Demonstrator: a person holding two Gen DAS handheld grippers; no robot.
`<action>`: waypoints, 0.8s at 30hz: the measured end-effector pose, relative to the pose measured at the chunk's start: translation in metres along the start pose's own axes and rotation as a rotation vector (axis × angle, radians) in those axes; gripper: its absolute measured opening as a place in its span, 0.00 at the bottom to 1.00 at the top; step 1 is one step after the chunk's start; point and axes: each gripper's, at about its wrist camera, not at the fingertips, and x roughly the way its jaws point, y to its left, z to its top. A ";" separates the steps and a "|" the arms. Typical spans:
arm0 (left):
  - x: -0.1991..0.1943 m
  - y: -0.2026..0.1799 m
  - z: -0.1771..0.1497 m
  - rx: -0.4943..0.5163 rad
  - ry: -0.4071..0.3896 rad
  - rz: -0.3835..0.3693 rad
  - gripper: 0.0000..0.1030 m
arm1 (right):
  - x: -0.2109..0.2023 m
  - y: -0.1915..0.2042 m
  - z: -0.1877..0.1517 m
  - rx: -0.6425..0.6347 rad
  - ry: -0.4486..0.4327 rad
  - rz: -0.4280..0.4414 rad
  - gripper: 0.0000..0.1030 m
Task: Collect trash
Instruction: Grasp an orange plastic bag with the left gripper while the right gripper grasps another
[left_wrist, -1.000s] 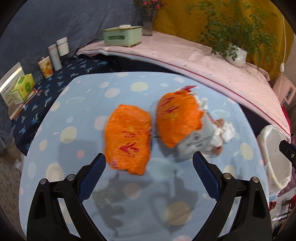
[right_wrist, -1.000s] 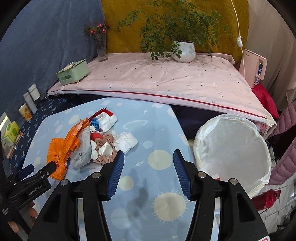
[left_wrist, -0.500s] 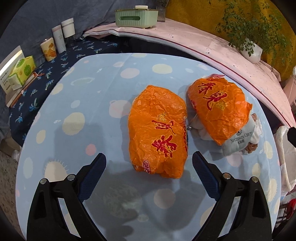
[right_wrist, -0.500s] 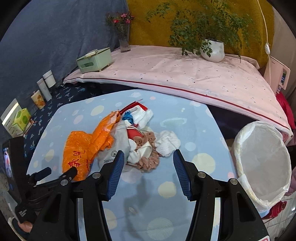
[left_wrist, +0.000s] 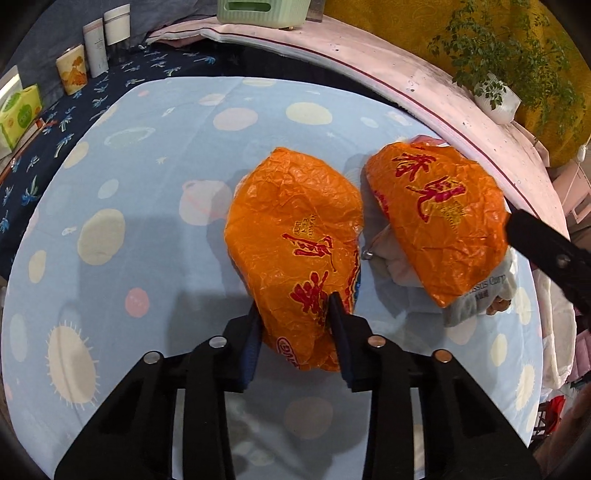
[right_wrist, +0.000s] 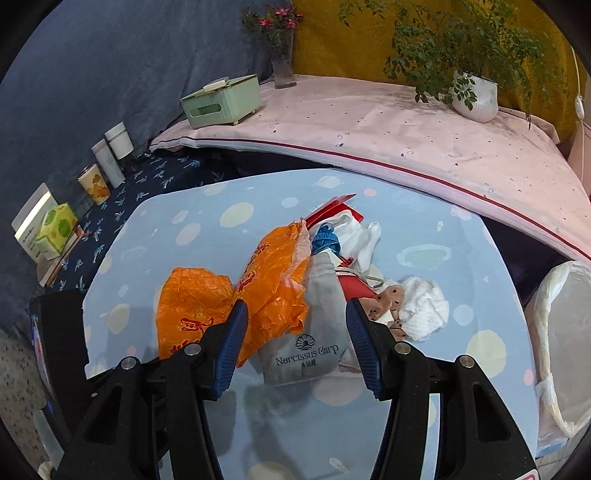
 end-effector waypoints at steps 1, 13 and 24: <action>-0.001 -0.001 0.000 0.003 -0.002 -0.003 0.29 | 0.003 0.001 0.000 -0.001 0.004 0.003 0.50; -0.020 -0.009 0.001 0.013 -0.033 -0.032 0.22 | 0.001 -0.002 -0.003 0.004 0.011 0.077 0.02; -0.067 -0.040 0.004 0.056 -0.113 -0.064 0.22 | -0.052 -0.028 0.008 0.016 -0.105 0.058 0.02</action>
